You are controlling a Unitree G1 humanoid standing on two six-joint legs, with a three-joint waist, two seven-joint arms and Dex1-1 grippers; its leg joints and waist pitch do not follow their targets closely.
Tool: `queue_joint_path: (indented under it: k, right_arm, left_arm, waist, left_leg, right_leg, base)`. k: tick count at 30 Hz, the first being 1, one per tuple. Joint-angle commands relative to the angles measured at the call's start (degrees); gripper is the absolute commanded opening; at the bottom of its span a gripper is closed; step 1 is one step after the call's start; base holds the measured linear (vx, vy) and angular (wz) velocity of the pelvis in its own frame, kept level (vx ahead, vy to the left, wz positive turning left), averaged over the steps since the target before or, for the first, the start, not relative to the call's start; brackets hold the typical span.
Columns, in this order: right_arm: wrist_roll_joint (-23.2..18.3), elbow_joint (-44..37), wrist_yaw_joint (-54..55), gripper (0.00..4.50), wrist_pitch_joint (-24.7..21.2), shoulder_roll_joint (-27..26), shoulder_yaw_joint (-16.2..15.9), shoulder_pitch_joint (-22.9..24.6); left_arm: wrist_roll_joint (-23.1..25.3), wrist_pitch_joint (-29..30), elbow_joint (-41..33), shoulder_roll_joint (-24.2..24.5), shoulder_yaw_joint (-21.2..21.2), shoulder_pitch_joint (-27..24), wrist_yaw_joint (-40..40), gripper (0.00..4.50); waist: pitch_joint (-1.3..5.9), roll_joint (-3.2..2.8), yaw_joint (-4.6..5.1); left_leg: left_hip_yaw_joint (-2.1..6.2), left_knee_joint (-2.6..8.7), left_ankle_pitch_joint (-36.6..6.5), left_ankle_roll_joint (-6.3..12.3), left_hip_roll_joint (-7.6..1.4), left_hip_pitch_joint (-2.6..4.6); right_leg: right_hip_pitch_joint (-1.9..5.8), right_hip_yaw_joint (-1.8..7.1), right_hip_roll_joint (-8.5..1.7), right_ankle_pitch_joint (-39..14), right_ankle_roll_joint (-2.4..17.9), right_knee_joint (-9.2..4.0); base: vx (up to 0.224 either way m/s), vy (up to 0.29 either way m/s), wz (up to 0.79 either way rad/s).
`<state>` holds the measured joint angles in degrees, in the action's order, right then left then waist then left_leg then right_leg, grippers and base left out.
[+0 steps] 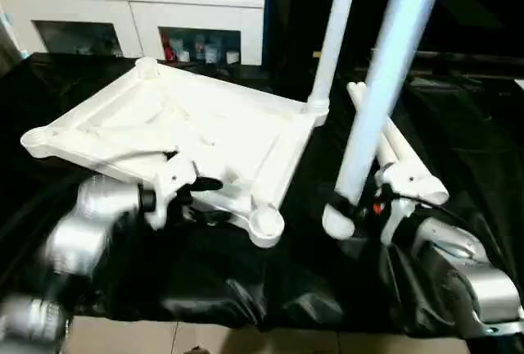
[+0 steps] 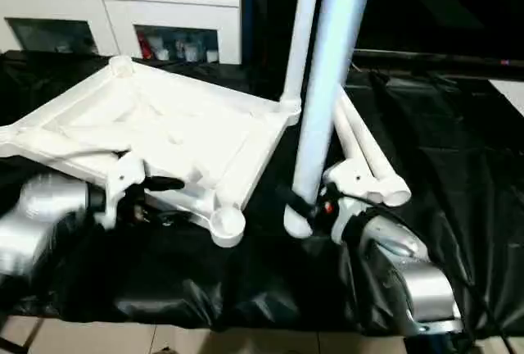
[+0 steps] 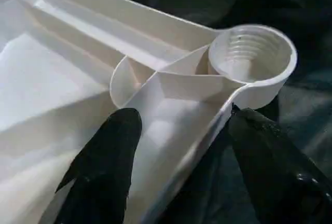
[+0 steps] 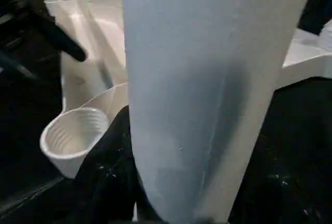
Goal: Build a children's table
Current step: Rotate table base
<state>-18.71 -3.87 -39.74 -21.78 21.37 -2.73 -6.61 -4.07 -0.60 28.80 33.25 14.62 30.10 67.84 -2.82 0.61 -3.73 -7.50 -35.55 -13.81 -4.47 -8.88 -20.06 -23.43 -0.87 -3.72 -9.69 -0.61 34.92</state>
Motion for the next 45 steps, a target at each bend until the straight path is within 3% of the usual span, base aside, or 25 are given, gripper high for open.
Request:
queue_joint_path:
  k: [1,3,7,8,9,10,11,12,14,16,17,18,20,21,23,28,31,33,34,37,39,41,42,43,45]
  right_arm:
    - [0.1,-0.4,-0.3,1.88,0.8,0.7,0.0,-0.4]
    - [-0.4,-0.7,-1.2,1.88,0.3,0.9,-0.2,-0.2]
    - [-0.3,-1.7,-4.0,1.88,0.5,2.1,-1.9,1.2]
    - [-0.3,-1.7,-4.1,1.88,0.5,2.2,-1.9,1.3]
    - [-0.1,-2.1,-4.3,1.88,0.5,2.3,-2.3,1.7]
    - [-0.1,-2.1,-4.3,1.88,0.5,2.3,-2.3,1.7]
    - [-0.1,-2.3,-4.4,1.88,0.5,2.4,-2.3,1.9]
    - [-0.3,-2.7,-4.4,1.88,0.3,2.5,-2.0,2.0]
    - [-0.3,-2.8,-4.4,1.88,0.3,2.7,-1.9,2.0]
    - [-0.3,-2.9,-4.4,1.88,0.3,2.7,-1.8,2.1]
    - [-0.3,-2.9,-4.4,1.88,0.3,2.8,-1.6,2.1]
    - [-0.3,-3.0,-4.3,1.88,0.4,2.9,-1.5,2.3]
    - [-0.3,-3.3,-4.1,1.88,0.4,3.0,-1.4,2.5]
    - [-0.3,-3.5,-4.1,1.88,0.4,3.0,-1.4,2.6]
    - [-0.2,-3.8,-4.0,1.88,0.3,2.9,-1.4,2.8]
    - [0.0,-3.9,-3.6,1.88,0.4,2.6,-1.5,3.0]
    - [0.1,-3.6,-3.3,1.88,0.7,2.2,-1.8,2.4]
    - [0.2,-3.3,-3.1,1.88,0.9,1.9,-1.7,2.0]
    - [0.2,-2.8,-2.6,1.88,1.0,1.6,-1.5,1.5]
    - [0.4,-0.9,-0.1,1.88,1.1,0.2,-0.1,-0.5]
    - [0.4,0.2,1.3,1.88,1.0,-0.5,0.7,-1.6]
    - [0.3,2.1,3.7,1.88,0.2,-1.3,2.2,-3.6]
    - [0.3,2.6,4.3,1.88,0.0,-1.5,2.6,-4.1]
    - [0.1,2.9,4.7,1.88,-0.3,-1.6,3.0,-4.5]
    - [-0.2,4.1,6.0,1.88,-1.1,-2.1,3.8,-5.9]
  left_arm:
    - [2.2,-2.9,3.3,0.4,1.5,2.3,1.4,2.79]
    - [3.1,-6.2,8.8,0.4,3.0,6.3,4.2,2.71]
    - [5.1,-11.8,17.9,-0.6,5.7,11.9,12.4,2.36]
    - [5.2,-11.9,18.1,-0.6,5.8,12.1,12.7,2.33]
    - [6.0,-13.0,19.8,-0.8,6.5,13.1,14.3,2.29]
    - [6.0,-13.0,19.8,-0.8,6.5,13.1,14.3,2.22]
    - [6.7,-13.9,20.9,-1.0,6.9,13.8,14.8,2.10]
    - [8.1,-15.3,22.9,-1.3,8.1,15.2,15.7,2.10]
    - [8.8,-16.2,24.3,-1.5,8.8,16.0,16.6,1.87]
    - [9.2,-16.8,25.3,-1.6,9.3,16.5,17.1,1.68]
    - [9.4,-17.7,26.7,-2.0,9.5,17.2,17.7,1.59]
    - [10.3,-19.6,29.9,-3.0,9.6,18.9,18.0,1.52]
    - [11.0,-20.6,31.6,-3.5,9.7,19.7,17.7,1.45]
    - [11.2,-20.8,32.1,-3.7,9.7,19.9,17.6,1.30]
    - [11.6,-21.6,33.3,-4.0,9.6,20.4,17.7,1.21]
    - [12.3,-20.9,35.9,-4.3,9.6,21.5,18.0,0.84]
    - [12.9,-17.2,37.2,-4.3,9.1,21.8,17.5,0.79]
    - [12.3,-15.1,37.1,-4.7,8.3,21.7,16.6,0.48]
    - [12.1,-13.1,36.8,-4.9,7.9,21.4,15.4,0.44]
    - [12.2,-9.1,35.7,-5.6,7.3,19.6,11.3,0.31]
    - [11.9,-7.6,35.1,-6.3,6.7,18.6,9.0,0.28]
    - [10.2,-2.3,32.4,-8.7,4.5,16.7,4.0,0.22]
    - [9.7,-0.5,31.0,-9.6,3.8,15.9,2.4,0.18]
    - [9.4,1.1,29.2,-10.2,3.4,14.9,1.3,0.15]
    - [8.8,6.9,19.7,-12.6,2.6,9.7,-2.8,0.07]
  waist:
    - [2.73,-0.31,-0.42]
    - [2.95,-0.42,-0.49]
    - [3.38,-1.02,-0.66]
    - [3.37,-0.93,-0.74]
    - [3.64,-1.47,-0.83]
    - [3.81,-1.14,-0.89]
    - [3.96,-1.56,-1.03]
    - [4.17,-1.49,-1.13]
    - [4.15,-1.98,-1.41]
    - [3.86,-1.81,-1.60]
    - [3.66,-1.90,-1.73]
    - [3.37,-2.18,-1.67]
    - [3.26,-2.27,-1.78]
    - [3.04,-2.61,-1.77]
    - [3.03,-2.23,-1.79]
    - [3.23,-2.56,-1.82]
    - [3.33,-2.30,-1.76]
    - [3.35,-2.32,-1.78]
    - [3.27,-1.88,-1.75]
    - [3.09,-1.49,-1.70]
    - [3.03,-1.62,-1.52]
    - [2.97,-1.07,-1.52]
    - [3.05,-1.36,-1.56]
    - [3.06,-0.58,-1.58]
    - [3.24,-0.86,-1.55]
  left_leg:
    - [0.65,5.82,-15.0,-0.73,-2.60,-0.19]
    - [0.60,5.87,-13.1,-0.57,-2.65,-0.30]
    - [0.17,5.66,-10.2,-0.68,-2.95,-0.29]
    - [-0.06,5.63,-9.4,-0.31,-2.89,-0.30]
    - [-0.20,5.37,-7.2,-0.33,-2.98,-0.35]
    - [-0.44,5.11,-5.2,-0.03,-2.97,-0.47]
    - [-0.41,4.96,-4.0,-0.04,-2.96,-0.45]
    - [-0.57,4.66,-1.9,0.68,-2.89,-0.39]
    - [-0.71,4.43,-0.6,1.39,-2.77,-0.29]
    - [-0.84,4.63,-2.7,1.19,-2.94,-0.22]
    - [-0.89,4.82,-5.1,0.57,-3.01,-0.13]
    - [-1.06,4.96,-7.5,0.06,-2.93,0.01]
    - [-1.06,5.15,-9.0,-0.79,-3.17,0.25]
    - [-0.90,5.34,-10.5,-1.27,-3.22,0.10]
    - [-0.87,5.42,-11.2,-1.43,-3.23,0.19]
    - [-0.86,5.24,-7.6,-1.00,-3.20,-0.13]
    - [-0.91,5.13,-6.3,-0.72,-3.17,-0.22]
    - [-0.93,5.11,-5.9,-0.62,-3.22,-0.17]
    - [-0.99,5.15,-6.2,-0.46,-3.20,-0.21]
    - [-0.96,5.31,-6.7,-0.38,-3.24,-0.25]
    - [-0.93,5.28,-7.2,-0.56,-3.21,-0.26]
    - [-1.08,5.24,-6.9,-0.25,-3.16,-0.20]
    - [-1.11,5.10,-6.5,-0.20,-3.16,-0.11]
    - [-1.26,5.04,-6.0,0.53,-3.00,-0.24]
    - [-0.98,5.19,-4.4,0.66,-3.55,-0.43]
  right_leg:
    - [2.06,1.91,-4.21,-31.9,5.4,-5.56]
    - [2.20,1.94,-4.10,-28.9,6.0,-5.43]
    - [2.75,1.95,-3.79,-14.4,11.3,-3.98]
    - [2.79,1.94,-3.70,-12.8,11.7,-4.07]
    - [3.13,1.86,-3.80,-7.9,13.2,-3.38]
    - [3.43,1.77,-3.69,-3.3,14.3,-2.87]
    - [3.59,1.74,-3.77,-1.0,15.0,-2.50]
    - [3.70,1.71,-3.66,2.9,15.7,-2.21]
    - [3.67,1.69,-3.55,6.0,16.6,-2.13]
    - [3.67,1.64,-3.58,4.1,17.1,-2.39]
    - [3.74,1.67,-3.73,0.1,16.8,-2.68]
    - [3.56,1.69,-3.56,-4.5,16.2,-3.47]
    - [3.48,1.84,-3.69,-7.7,15.7,-3.61]
    - [3.62,1.87,-3.80,-10.8,15.2,-3.73]
    - [3.68,2.01,-3.99,-14.7,14.1,-4.08]
    - [3.68,1.95,-3.80,-10.9,14.4,-3.75]
    - [3.82,1.87,-3.75,-7.6,15.2,-3.42]
    - [3.79,1.85,-3.82,-6.9,15.7,-3.28]
    - [3.80,1.86,-3.82,-7.5,15.7,-3.42]
    - [3.76,1.90,-4.06,-11.3,15.1,-3.68]
    - [3.68,1.91,-4.16,-13.5,14.8,-3.80]
    - [3.54,1.94,-4.12,-15.0,14.4,-4.05]
    - [3.49,1.92,-4.16,-15.3,14.6,-3.92]
    - [3.51,1.92,-3.92,-15.7,13.9,-4.21]
    - [3.73,1.83,-4.31,-13.5,14.3,-3.58]
  base:
    - [0.000,0.000,0.00]
    - [0.000,0.000,0.00]
    - [0.025,0.000,0.01]
    - [0.062,0.002,0.02]
    - [0.071,0.006,-0.01]
    - [0.071,0.006,-0.01]
    - [0.067,0.011,-0.02]
    - [0.065,0.006,-0.01]
    - [0.059,0.002,0.00]
    - [0.000,0.000,0.00]
    - [0.000,0.000,0.00]
    - [0.000,0.000,0.00]
    - [0.000,0.000,0.00]
    - [0.000,0.000,0.00]
    - [0.000,0.000,0.00]
    - [0.000,0.000,0.00]
    - [0.000,0.000,0.00]
    - [0.000,0.000,0.00]
    - [0.000,0.000,0.00]
    - [0.000,0.000,0.00]
    - [0.000,0.000,0.00]
    - [0.000,0.000,0.00]
    - [0.000,0.000,0.00]
    - [0.000,0.000,0.00]
    - [0.000,0.000,0.00]
